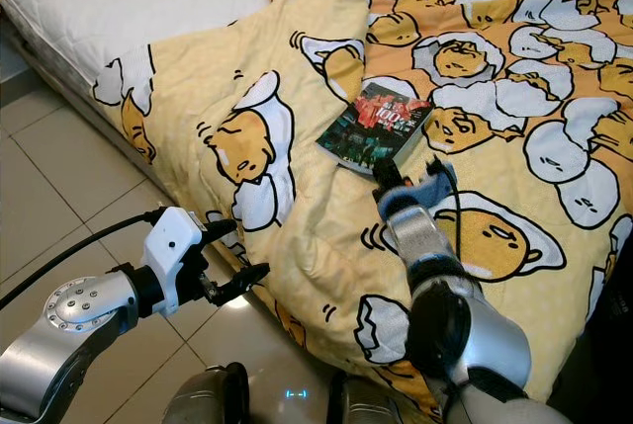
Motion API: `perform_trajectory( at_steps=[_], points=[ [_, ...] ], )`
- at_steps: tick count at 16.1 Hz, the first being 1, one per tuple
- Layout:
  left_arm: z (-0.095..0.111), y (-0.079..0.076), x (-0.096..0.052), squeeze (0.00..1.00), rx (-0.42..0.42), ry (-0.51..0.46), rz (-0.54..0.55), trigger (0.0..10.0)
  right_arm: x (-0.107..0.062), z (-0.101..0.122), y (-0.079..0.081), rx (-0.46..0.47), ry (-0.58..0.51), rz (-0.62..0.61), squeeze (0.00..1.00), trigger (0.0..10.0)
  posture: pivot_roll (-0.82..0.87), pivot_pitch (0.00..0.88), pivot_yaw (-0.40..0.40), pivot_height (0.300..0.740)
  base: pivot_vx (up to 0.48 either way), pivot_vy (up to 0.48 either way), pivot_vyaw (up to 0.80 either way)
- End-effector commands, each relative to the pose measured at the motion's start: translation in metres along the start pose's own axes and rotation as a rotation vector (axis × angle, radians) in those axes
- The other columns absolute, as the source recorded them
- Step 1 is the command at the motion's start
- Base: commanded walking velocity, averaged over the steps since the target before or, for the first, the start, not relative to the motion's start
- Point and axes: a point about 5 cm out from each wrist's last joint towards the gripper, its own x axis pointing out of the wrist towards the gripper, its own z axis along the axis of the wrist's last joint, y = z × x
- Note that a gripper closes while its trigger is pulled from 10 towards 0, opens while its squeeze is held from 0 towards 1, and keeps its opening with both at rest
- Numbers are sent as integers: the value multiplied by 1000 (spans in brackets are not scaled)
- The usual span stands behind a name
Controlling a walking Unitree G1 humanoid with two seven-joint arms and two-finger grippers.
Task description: Clean up the room
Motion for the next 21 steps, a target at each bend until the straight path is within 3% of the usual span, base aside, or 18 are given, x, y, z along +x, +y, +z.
perform_trajectory(
  at_steps=[1,2,4,7,9,10,12,13,14,21],
  points=[
    [-1,-2,-1,820,-3,-1,1,10000,-4,0,-7,15,14,5,0,0,136,197,-27,740,0,0,0],
    [-2,-4,-1,820,-8,-5,3,10000,-11,2,-17,54,24,16,0,0,116,190,-26,740,0,0,0],
    [-1,-9,3,820,-17,-18,-9,10000,-42,4,-31,109,49,19,0,0,101,182,-24,740,0,0,0],
    [2,-10,6,820,-14,-32,-19,10000,-75,-3,-33,81,117,27,0,0,91,179,-19,740,0,0,0],
    [4,-9,9,820,-7,-37,-25,10000,-85,-19,-38,33,249,14,0,0,89,178,-17,740,0,0,0],
    [4,-10,10,820,-4,-38,-27,10000,-85,-22,-36,17,262,-9,0,10000,92,173,-21,740,0,0,0],
    [4,-10,11,816,5,-36,-31,10000,-73,-26,-34,-17,278,-41,0,10000,96,171,-24,740,0,0,0],
    [4,-10,11,816,4,-36,-29,10000,-70,-26,-33,-19,270,-47,59,10000,96,170,-24,740,0,0,0],
    [4,-11,12,820,2,-37,-27,10000,-63,-25,-36,-15,251,-76,1000,10000,97,174,-27,740,0,0,0],
    [1,-9,7,816,2,-27,-17,10000,-41,-34,-37,1,222,-101,1000,10000,107,181,-34,740,0,0,0]
  ],
)
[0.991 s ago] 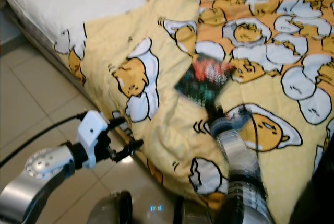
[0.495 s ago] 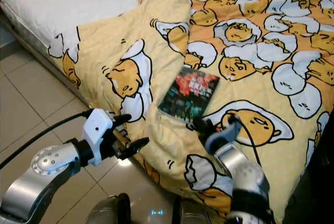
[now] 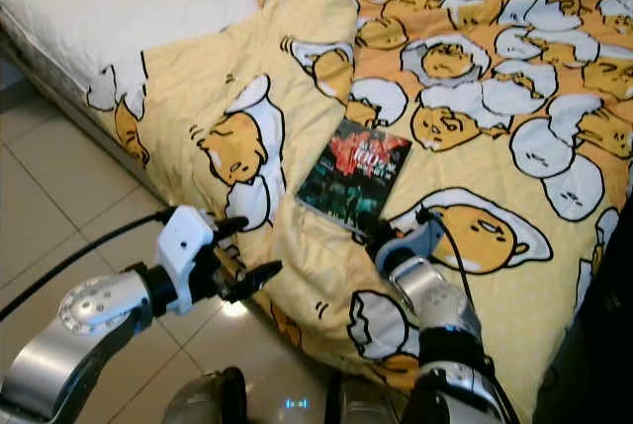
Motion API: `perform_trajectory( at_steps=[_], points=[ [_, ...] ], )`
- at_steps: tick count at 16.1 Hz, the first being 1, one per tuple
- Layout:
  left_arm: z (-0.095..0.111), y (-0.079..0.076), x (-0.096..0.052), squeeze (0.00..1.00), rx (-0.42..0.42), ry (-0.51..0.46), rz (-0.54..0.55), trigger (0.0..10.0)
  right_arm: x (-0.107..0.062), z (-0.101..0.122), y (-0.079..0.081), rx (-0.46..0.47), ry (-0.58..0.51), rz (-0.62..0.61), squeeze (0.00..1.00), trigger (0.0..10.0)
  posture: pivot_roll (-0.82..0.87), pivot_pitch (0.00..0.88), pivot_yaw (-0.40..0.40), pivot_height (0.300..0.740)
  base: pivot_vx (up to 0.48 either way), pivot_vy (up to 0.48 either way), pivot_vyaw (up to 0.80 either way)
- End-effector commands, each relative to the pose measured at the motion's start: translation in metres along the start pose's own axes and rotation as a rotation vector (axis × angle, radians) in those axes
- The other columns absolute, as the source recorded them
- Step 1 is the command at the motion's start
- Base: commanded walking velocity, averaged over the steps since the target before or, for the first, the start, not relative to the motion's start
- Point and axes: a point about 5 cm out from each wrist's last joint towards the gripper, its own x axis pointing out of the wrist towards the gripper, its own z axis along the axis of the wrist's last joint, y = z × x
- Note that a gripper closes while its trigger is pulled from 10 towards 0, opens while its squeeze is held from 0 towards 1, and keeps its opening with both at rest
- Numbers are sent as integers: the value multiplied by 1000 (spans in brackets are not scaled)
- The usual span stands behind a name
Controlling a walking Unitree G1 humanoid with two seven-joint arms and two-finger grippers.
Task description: Clean up the room
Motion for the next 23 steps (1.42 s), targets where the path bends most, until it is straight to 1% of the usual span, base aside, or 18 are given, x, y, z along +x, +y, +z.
perform_trajectory(
  at_steps=[1,3,4,5,6,8,9,10,12,14,17,18,20,21,22,23],
  points=[
    [-3,0,-2,820,3,15,2,10000,1,-1,2,34,-5,23,1000,10000,106,181,-34,740,0,0,0],
    [-4,0,-2,820,3,16,2,10000,3,0,7,50,-5,62,1000,10000,106,182,-34,740,0,0,0],
    [-4,0,-2,820,3,17,1,10000,4,0,13,81,-9,108,1000,10000,105,182,-32,740,0,0,0],
    [-4,0,-2,820,3,17,0,10000,5,2,20,113,-25,163,0,10000,105,181,-31,740,0,0,0],
    [-3,0,-1,820,4,16,0,10000,7,5,27,132,-51,203,0,10000,106,182,-29,740,0,0,0],
    [-3,1,0,820,6,16,1,10000,10,8,28,129,-73,194,0,1412,105,178,-28,740,0,0,0],
    [-3,1,0,820,6,16,1,10000,11,8,27,123,-74,187,0,0,105,176,-29,740,0,0,0],
    [-3,1,0,820,6,16,1,10000,11,8,27,102,-80,181,0,0,103,173,-29,740,0,0,0],
    [-4,1,0,816,5,15,3,10000,12,7,26,108,-86,182,0,0,101,166,-32,740,0,0,0],
    [-4,1,0,816,6,12,7,10000,12,5,23,80,-81,173,0,0,101,153,-34,740,0,0,0],
    [-4,3,2,820,8,8,13,10000,15,3,20,75,-94,150,0,0,96,132,-35,740,0,0,0],
    [-4,4,3,820,6,7,15,10000,16,1,18,80,-90,137,0,0,90,109,-35,740,0,0,0],
    [-8,6,6,816,-14,13,33,10000,17,-3,13,70,-86,112,0,0,77,67,-31,740,0,0,0],
    [-8,7,7,816,-21,15,41,10000,17,-3,12,71,-88,111,0,0,77,67,-31,740,0,0,0],
    [-13,9,8,816,-71,53,65,10000,16,0,12,75,-106,112,0,0,56,16,-26,740,0,0,0],
    [-18,12,9,812,-103,76,78,10000,15,4,11,85,-130,117,0,0,38,0,-18,740,0,0,0]
  ],
)
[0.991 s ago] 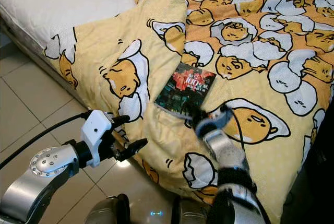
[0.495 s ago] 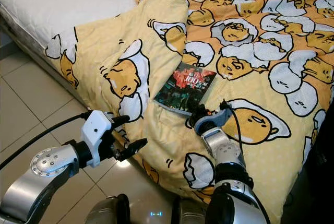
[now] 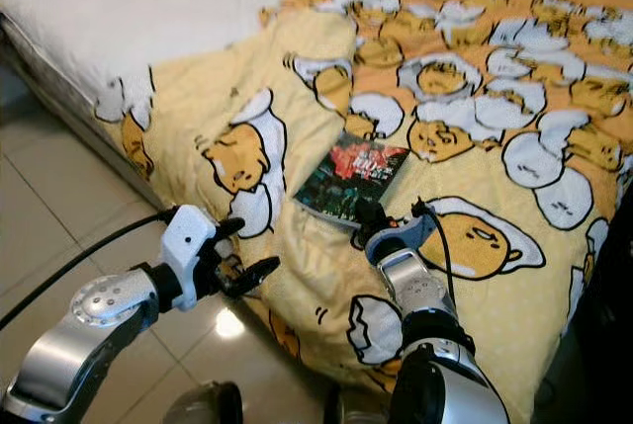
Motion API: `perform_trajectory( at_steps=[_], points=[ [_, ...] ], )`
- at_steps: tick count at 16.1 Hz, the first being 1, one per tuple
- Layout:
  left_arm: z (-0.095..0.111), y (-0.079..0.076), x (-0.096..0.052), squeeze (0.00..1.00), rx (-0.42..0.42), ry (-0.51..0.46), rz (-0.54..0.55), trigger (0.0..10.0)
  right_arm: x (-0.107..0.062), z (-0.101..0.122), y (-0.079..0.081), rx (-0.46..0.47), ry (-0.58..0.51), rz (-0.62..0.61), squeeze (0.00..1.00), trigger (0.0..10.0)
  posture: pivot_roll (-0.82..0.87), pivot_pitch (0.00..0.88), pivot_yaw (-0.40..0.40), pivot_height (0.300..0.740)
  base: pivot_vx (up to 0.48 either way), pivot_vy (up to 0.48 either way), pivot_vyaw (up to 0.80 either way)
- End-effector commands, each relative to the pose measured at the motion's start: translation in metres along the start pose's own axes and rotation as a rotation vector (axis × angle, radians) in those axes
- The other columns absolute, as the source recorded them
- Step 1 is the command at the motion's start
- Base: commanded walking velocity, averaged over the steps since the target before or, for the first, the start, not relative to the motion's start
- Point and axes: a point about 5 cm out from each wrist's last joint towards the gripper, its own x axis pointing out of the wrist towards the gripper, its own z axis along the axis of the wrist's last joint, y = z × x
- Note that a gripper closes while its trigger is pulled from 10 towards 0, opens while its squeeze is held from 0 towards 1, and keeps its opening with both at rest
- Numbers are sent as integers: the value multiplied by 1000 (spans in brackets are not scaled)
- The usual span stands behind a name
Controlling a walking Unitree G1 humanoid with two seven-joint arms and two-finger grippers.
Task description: Clean up the room
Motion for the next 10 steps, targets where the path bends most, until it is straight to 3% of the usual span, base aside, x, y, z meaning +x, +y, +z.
perform_trajectory(
  at_steps=[1,2,3,4,7,8,10],
  points=[
    [-3,4,-1,800,-29,19,23,10000,-1,10,3,7,-48,30,0,0,29,0,-12,740,0,0,0],
    [-3,6,1,435,-44,10,33,10000,-4,14,3,1,-74,36,0,0,13,0,-1,740,0,0,0],
    [-3,8,2,435,-57,4,44,10000,-7,17,1,-8,-92,35,0,0,1,0,8,740,0,0,0],
    [-1,12,5,263,-64,-21,77,10000,-15,24,5,-33,-144,60,0,0,-27,0,32,740,0,0,0],
    [4,23,10,43,-67,-107,208,10000,-43,39,19,-188,-238,103,0,0,-96,0,84,740,0,0,0],
    [10,36,13,0,-68,-145,346,10000,-62,41,31,-333,-270,105,0,0,-109,0,87,740,0,0,0],
    [12,42,13,0,-35,-133,418,10000,-68,43,37,-410,-303,93,0,0,-104,0,79,740,0,0,0]
  ],
)
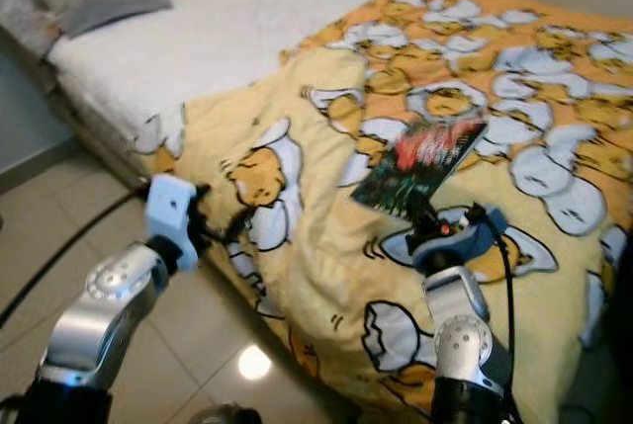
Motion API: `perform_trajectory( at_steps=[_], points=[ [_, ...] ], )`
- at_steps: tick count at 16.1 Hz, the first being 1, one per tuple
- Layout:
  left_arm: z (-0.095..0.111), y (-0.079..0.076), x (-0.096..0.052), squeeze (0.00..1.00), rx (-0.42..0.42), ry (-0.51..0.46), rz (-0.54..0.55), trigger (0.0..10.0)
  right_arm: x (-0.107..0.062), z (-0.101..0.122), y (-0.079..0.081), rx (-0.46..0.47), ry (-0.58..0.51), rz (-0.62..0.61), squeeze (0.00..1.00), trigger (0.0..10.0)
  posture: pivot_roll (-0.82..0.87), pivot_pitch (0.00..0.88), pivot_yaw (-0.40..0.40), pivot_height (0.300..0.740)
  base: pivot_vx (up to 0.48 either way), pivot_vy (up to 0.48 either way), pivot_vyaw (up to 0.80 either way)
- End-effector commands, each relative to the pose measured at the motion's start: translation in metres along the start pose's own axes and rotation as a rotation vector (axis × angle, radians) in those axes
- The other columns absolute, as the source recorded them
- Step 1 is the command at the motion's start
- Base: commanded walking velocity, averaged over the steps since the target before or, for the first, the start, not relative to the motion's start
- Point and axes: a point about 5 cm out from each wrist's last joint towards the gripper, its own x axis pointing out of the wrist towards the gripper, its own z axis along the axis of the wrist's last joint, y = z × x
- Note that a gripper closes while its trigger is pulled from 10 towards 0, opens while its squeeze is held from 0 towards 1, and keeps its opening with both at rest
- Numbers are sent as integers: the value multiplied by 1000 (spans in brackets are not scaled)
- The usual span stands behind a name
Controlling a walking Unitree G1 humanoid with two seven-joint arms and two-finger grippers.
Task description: Clean up the room
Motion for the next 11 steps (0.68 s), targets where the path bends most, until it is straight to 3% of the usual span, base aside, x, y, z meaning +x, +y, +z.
perform_trajectory(
  at_steps=[1,2,4,8,11],
  points=[
    [-2,7,0,0,62,11,64,10000,1,9,14,-103,-56,31,0,0,-102,0,76,740,0,0,0],
    [-4,8,-2,0,72,23,86,10000,5,9,20,-156,-44,34,0,10000,-97,0,72,740,0,0,0],
    [-4,10,-7,0,59,6,119,10000,5,7,29,-310,-6,40,0,10000,-52,0,29,740,0,0,-400],
    [-4,24,-19,0,89,-9,209,10000,4,-4,9,-543,49,-105,0,10000,-5,0,-10,740,0,0,-800],
    [-10,23,-22,0,100,2,215,10000,0,-7,2,-548,13,-181,0,10000,-16,0,-7,740,0,0,-800]
  ],
)
